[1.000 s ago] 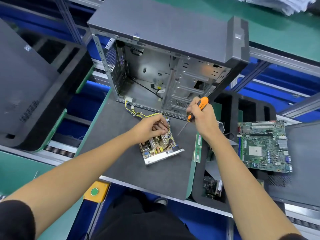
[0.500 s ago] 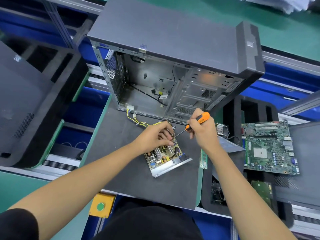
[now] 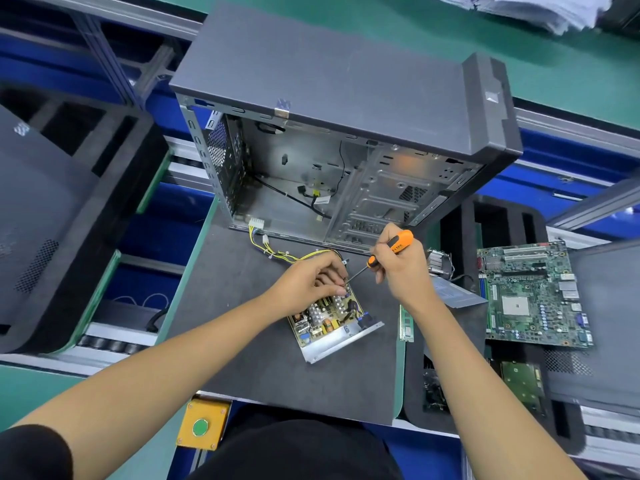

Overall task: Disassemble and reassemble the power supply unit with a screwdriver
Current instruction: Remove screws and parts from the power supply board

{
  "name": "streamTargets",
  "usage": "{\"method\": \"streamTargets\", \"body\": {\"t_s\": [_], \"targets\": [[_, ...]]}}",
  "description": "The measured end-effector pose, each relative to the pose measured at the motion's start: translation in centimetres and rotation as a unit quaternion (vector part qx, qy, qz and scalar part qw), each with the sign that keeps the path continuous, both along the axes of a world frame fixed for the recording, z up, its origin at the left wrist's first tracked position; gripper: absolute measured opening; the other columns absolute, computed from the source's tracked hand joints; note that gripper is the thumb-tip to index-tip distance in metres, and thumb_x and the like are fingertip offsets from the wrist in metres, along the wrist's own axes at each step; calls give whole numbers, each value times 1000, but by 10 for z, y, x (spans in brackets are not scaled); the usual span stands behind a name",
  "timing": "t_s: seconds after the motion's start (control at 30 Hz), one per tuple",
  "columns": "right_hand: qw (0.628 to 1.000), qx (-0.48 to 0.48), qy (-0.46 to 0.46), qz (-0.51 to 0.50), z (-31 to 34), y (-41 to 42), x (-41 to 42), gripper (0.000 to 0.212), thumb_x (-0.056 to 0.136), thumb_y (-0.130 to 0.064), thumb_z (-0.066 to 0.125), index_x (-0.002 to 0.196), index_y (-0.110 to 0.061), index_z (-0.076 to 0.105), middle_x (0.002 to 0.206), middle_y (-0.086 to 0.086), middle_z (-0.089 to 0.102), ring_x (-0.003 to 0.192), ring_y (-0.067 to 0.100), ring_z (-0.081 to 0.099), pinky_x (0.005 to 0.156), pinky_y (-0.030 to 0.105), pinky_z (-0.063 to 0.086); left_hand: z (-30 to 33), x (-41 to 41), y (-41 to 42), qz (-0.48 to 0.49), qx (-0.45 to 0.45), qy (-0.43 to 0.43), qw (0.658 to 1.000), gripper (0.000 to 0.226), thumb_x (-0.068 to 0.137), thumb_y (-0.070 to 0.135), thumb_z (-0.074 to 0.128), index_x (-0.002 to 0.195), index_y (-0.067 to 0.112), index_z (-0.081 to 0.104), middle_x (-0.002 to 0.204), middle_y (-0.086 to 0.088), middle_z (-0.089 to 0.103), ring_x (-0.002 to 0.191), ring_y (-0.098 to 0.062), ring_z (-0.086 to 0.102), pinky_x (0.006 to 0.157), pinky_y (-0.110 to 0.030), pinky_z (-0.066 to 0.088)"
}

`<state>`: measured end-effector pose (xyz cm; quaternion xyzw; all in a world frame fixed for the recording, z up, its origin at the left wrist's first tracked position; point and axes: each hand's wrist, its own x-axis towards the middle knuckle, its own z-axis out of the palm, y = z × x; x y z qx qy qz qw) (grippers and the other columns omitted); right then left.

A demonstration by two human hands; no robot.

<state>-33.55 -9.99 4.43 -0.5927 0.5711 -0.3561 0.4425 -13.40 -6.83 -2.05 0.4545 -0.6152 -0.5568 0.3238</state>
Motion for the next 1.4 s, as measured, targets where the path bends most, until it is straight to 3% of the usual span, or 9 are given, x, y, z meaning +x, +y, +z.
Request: {"method": "streamTargets", "body": {"t_s": [0.2,0.33,0.53,0.6,0.73,0.87,1.0,1.23,1.4], "targets": [[998,59,15,27,14,-3,-6,21,72,-28,59,64,-13,47,59,4,65,47,33,62,48,23,41,-2,1,0,37,29,30,998,37,81,12,85,98,34,61,92,2,75,89,-16,73,78,-25,57],[991,64,97,71,34,-4,-19,9,73,-23,67,66,-18,63,56,9,66,45,22,53,43,26,39,-3,-1,1,56,41,48,996,40,79,14,87,100,33,59,90,1,75,80,-13,70,71,-20,52],[984,89,42,145,59,-2,-15,18,73,-19,58,74,-24,75,78,15,73,57,27,66,46,28,46,-4,-1,2,63,32,46,996,41,77,18,89,99,35,59,91,1,76,81,-20,73,72,-23,54],[984,78,71,147,60,-3,-15,19,71,-29,55,75,-25,73,78,12,73,55,33,63,47,29,45,-5,-1,2,68,30,43,996,42,76,19,90,99,36,59,91,1,76,81,-20,73,73,-24,55],[980,51,109,157,61,0,-10,15,67,-30,53,76,-18,55,61,-2,60,49,13,50,47,25,41,-8,-2,3,69,18,27,997,44,75,18,91,96,40,59,89,1,76,80,-21,73,72,-27,56],[962,25,196,190,64,1,-7,18,64,-34,52,76,-20,51,65,0,61,57,18,60,68,47,56,-9,-4,5,57,-6,8,998,45,74,14,91,93,42,60,85,5,74,78,-15,73,71,-24,56],[954,1,229,192,67,2,-2,15,66,-34,52,76,-24,52,70,2,64,69,27,61,74,52,55,-7,-5,5,58,0,14,998,42,72,16,92,93,37,62,85,4,74,79,-18,73,72,-30,58],[971,7,182,155,75,5,-9,19,62,-34,50,74,-18,49,74,4,64,63,25,62,72,52,55,-1,2,-3,23,18,26,999,56,60,38,98,104,39,63,103,9,75,94,-16,73,71,-28,59],[975,13,168,146,73,8,-16,13,65,-27,51,74,-16,49,73,6,63,58,21,60,65,44,53,-4,3,-3,6,21,33,999,46,71,27,93,107,36,65,101,5,76,93,-17,74,67,-19,55]]}}
